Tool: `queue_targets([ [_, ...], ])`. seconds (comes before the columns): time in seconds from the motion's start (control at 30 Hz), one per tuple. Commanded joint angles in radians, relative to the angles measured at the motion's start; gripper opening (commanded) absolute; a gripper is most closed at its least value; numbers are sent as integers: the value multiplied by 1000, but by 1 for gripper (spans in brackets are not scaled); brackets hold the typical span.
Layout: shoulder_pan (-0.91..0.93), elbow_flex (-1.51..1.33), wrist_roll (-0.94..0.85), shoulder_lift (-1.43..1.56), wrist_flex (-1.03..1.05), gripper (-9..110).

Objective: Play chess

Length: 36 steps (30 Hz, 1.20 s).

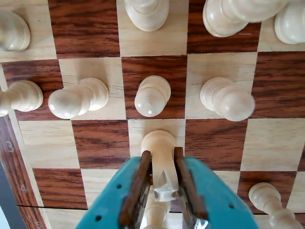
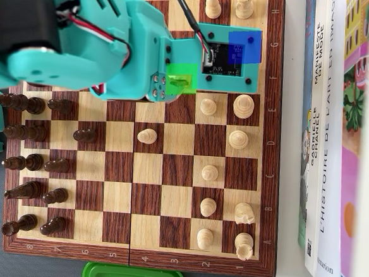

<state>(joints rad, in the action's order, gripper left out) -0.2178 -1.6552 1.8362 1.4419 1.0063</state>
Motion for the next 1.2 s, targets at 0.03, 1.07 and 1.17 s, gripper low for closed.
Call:
queue_targets([
  [0.03,0,8,5,11,-9,10],
  [1.07,-20,57,2,37,0,13],
  [1.17,-18,71,2,43,2,13],
])
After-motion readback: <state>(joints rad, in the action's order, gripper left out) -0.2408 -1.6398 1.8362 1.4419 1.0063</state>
